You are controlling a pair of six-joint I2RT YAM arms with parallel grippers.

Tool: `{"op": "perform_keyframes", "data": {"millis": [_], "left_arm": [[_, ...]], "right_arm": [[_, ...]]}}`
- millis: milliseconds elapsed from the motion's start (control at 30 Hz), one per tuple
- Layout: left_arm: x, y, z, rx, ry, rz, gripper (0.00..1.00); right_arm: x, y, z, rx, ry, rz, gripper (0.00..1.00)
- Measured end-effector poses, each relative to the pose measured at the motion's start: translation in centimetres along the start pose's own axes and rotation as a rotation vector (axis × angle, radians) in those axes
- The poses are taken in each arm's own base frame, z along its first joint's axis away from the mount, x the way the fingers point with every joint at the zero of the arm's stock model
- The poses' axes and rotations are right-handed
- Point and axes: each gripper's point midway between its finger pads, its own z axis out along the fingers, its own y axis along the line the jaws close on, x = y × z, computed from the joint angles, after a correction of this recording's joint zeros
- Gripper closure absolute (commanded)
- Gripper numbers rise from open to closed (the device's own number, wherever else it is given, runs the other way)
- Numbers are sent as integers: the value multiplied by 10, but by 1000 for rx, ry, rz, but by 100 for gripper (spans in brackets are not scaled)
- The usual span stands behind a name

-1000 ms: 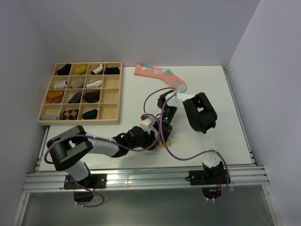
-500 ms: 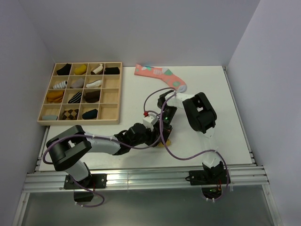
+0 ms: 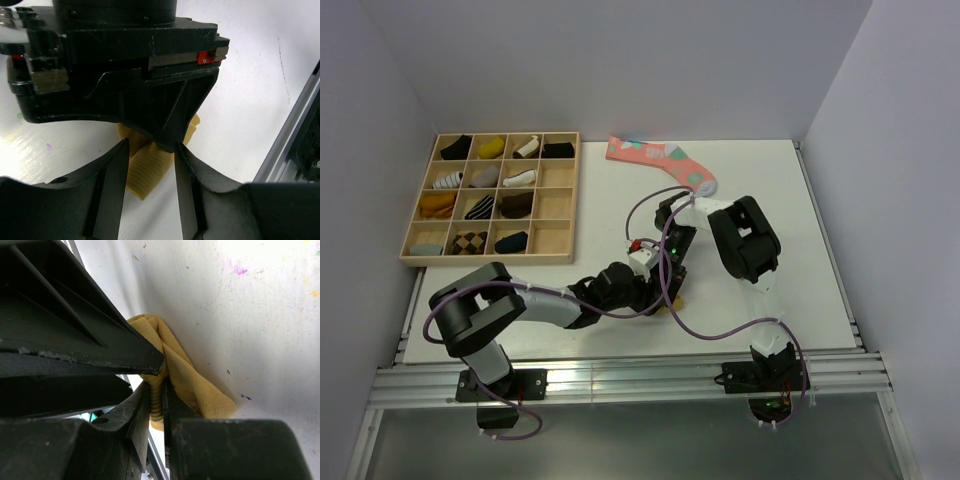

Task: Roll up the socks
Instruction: Roll the sock at the center of the board.

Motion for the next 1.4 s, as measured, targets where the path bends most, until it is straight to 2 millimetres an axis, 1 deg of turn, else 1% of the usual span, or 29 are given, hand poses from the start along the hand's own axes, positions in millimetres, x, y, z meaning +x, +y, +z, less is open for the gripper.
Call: {"op": "perform_keyframes", "data": {"millis": [167, 333, 633, 733, 767, 833, 867, 967, 1033, 1067, 1100, 1200, 1400], "left_arm": [[4, -4, 0, 24, 11, -4, 55], [13, -1, 1, 24, 32, -12, 55], [15, -2, 1, 36, 34, -15, 58], [17, -1, 1, 34, 39, -16, 61], [18, -1, 2, 35, 40, -17, 66], [18, -2, 2, 38, 41, -21, 72], [18, -2, 2, 40, 42, -22, 84], [17, -4, 2, 42, 44, -33, 100], [17, -4, 3, 39, 48, -41, 100], [17, -4, 4, 37, 51, -44, 100], [17, -4, 5, 36, 54, -47, 100], [17, -5, 8, 29, 65, -60, 100], [14, -4, 16, 7, 77, -87, 100]], "right_arm": [[1, 0, 0, -2, 4, 8, 92], [1, 0, 0, -5, 5, 15, 92], [3, 0, 0, -11, 11, 27, 92], [3, 0, 0, -11, 11, 28, 92], [3, 0, 0, -10, 13, 28, 92], [3, 0, 0, -8, 13, 33, 92], [3, 0, 0, -8, 13, 35, 92], [3, -1, 0, -3, 13, 47, 91], [3, -2, 0, 3, 12, 62, 87], [4, -2, 0, 8, 10, 70, 80], [5, -2, 0, 15, 7, 73, 77], [6, -3, -3, 54, -13, 67, 74], [6, -6, -11, 164, -71, 41, 62]]}}
